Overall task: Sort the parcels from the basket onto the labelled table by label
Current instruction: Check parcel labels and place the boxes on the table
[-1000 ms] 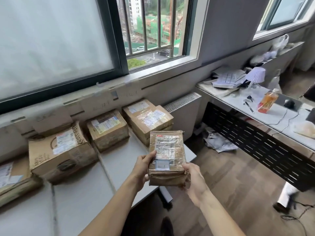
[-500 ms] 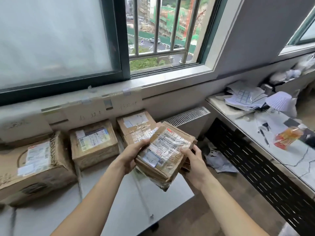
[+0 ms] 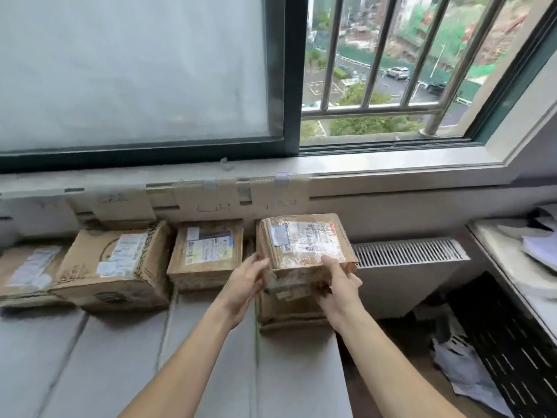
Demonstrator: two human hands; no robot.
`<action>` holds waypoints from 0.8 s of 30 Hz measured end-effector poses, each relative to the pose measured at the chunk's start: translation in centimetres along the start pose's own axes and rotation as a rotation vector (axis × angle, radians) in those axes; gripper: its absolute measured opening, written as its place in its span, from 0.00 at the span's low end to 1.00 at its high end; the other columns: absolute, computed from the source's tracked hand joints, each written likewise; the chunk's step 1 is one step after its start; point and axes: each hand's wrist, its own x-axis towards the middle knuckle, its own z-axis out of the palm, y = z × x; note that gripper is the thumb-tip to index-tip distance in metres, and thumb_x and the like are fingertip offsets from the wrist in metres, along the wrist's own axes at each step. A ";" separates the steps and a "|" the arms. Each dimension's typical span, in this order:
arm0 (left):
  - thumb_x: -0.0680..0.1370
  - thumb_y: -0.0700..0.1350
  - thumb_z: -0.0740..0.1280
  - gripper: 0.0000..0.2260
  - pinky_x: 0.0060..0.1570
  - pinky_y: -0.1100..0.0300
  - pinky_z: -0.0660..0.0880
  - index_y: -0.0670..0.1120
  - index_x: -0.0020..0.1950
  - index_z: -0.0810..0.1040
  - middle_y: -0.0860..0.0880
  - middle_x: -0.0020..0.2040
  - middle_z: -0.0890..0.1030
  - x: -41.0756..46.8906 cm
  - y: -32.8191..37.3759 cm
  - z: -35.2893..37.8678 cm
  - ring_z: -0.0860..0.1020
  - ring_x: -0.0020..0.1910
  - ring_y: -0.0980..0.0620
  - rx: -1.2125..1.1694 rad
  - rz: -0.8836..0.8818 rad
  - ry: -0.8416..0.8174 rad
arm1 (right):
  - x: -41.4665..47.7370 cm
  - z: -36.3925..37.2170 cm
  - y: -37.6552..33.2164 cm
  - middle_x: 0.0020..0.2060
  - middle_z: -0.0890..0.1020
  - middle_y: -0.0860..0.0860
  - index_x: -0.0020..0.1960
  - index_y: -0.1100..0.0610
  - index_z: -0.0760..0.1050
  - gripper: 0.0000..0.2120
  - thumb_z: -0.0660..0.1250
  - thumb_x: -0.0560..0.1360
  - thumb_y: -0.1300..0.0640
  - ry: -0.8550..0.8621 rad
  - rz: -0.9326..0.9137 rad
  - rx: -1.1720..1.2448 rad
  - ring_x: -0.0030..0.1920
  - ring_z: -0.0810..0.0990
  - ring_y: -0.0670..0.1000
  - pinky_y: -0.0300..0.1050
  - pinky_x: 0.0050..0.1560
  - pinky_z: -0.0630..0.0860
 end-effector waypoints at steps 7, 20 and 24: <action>0.74 0.59 0.75 0.32 0.46 0.56 0.78 0.49 0.71 0.65 0.44 0.64 0.80 -0.4 0.0 2.3 0.82 0.53 0.49 -0.028 0.051 0.285 | -1.3 -1.5 -2.0 0.59 0.80 0.55 0.64 0.48 0.60 0.33 0.78 0.71 0.44 -0.159 -0.002 -0.353 0.57 0.84 0.56 0.54 0.52 0.83; 0.63 0.63 0.76 0.38 0.47 0.53 0.81 0.44 0.65 0.70 0.42 0.61 0.79 -10.1 -12.5 2.2 0.84 0.54 0.52 0.123 -0.258 0.225 | -7.9 -18.2 3.2 0.60 0.81 0.52 0.62 0.52 0.66 0.22 0.70 0.78 0.42 -0.299 0.353 -0.797 0.55 0.85 0.50 0.48 0.59 0.81; 0.78 0.58 0.72 0.23 0.46 0.54 0.79 0.46 0.65 0.72 0.44 0.60 0.83 -8.9 -15.7 2.3 0.85 0.53 0.50 0.190 -0.347 0.340 | -6.1 -18.2 4.9 0.60 0.79 0.54 0.60 0.51 0.64 0.23 0.70 0.78 0.39 -0.311 0.403 -0.863 0.54 0.85 0.50 0.46 0.52 0.83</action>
